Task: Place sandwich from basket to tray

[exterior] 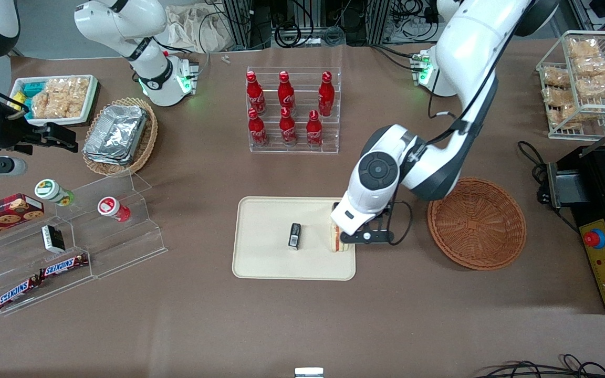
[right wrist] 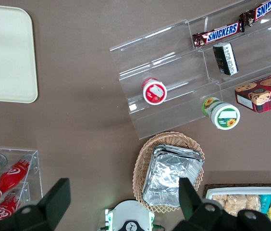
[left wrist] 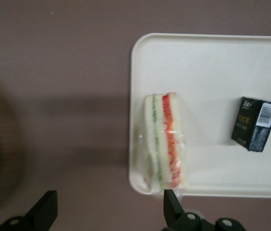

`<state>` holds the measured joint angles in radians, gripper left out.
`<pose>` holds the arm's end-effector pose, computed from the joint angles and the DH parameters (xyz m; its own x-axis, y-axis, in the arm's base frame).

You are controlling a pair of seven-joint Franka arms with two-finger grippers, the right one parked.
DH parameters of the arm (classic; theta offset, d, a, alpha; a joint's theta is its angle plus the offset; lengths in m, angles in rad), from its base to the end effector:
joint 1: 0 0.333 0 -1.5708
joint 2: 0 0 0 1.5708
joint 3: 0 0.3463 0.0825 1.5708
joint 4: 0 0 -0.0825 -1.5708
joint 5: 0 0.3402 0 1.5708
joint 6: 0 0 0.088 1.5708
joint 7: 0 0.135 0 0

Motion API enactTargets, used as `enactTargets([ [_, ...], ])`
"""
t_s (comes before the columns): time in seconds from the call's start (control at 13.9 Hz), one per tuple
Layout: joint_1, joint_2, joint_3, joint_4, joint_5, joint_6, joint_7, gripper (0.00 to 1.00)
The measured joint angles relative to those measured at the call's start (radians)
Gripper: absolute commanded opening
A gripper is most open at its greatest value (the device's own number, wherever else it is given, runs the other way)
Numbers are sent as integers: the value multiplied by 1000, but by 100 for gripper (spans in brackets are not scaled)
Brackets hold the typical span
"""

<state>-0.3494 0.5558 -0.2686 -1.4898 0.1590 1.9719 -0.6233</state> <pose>0.5722 -0.3507 0.3699 0.9988 -0.0252 -0.0413 -0.0265 -0.9991 -0.0326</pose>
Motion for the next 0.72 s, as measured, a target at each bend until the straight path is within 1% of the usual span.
enactTargets([
  [0.22,-1,-85,57,1,-2,-109,130,99],
  [0.58,2,-212,193,2,-7,-242,417,99],
  [0.65,3,-229,216,2,-22,-251,461,99],
  [0.72,3,-239,236,2,-51,-257,495,99],
])
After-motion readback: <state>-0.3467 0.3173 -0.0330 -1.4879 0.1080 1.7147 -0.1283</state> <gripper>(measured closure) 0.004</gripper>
